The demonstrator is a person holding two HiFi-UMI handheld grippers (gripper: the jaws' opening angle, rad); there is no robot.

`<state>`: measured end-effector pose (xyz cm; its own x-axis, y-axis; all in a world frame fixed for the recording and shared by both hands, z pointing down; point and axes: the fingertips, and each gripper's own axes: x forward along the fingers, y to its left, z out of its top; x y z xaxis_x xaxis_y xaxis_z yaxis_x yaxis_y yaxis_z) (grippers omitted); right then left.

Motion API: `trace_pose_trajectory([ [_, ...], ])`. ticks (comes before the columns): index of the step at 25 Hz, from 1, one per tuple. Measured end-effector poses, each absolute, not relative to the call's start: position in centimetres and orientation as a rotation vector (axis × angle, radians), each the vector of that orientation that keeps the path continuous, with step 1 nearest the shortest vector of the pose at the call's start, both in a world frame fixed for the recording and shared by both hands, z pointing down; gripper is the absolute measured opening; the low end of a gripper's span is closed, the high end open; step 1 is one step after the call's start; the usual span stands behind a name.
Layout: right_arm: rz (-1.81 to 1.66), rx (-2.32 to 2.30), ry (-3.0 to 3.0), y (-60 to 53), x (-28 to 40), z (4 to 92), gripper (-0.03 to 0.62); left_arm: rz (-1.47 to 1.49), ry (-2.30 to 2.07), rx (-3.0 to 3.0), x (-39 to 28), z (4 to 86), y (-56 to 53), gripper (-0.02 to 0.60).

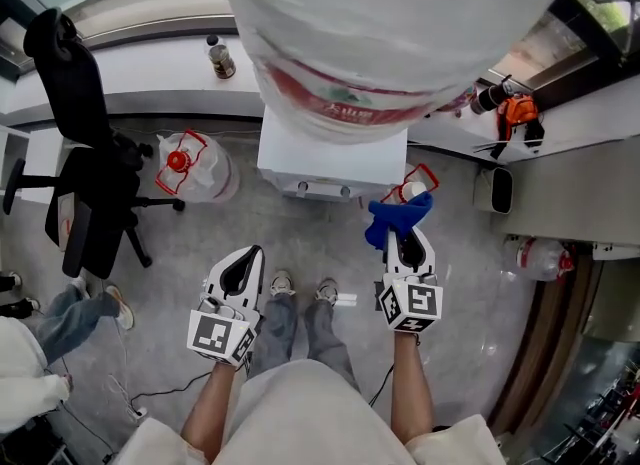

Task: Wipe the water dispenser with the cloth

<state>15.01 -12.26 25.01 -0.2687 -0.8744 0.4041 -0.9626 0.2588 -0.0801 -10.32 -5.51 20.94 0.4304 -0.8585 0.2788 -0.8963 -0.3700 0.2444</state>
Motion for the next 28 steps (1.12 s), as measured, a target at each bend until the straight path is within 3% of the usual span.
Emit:
trace_pose_trajectory([
  [16, 0.482, 1.787, -2.173, -17.8, 15.2, 25.5, 0.107, 0.169, -1.496, 2.284, -11.6, 22.9, -4.6, 0.011],
  [28, 0.529, 1.689, -2.229, -19.3, 7.6, 25.4, 0.107, 0.134, -1.541, 2.239, -13.6, 22.7, -4.5, 0.011],
])
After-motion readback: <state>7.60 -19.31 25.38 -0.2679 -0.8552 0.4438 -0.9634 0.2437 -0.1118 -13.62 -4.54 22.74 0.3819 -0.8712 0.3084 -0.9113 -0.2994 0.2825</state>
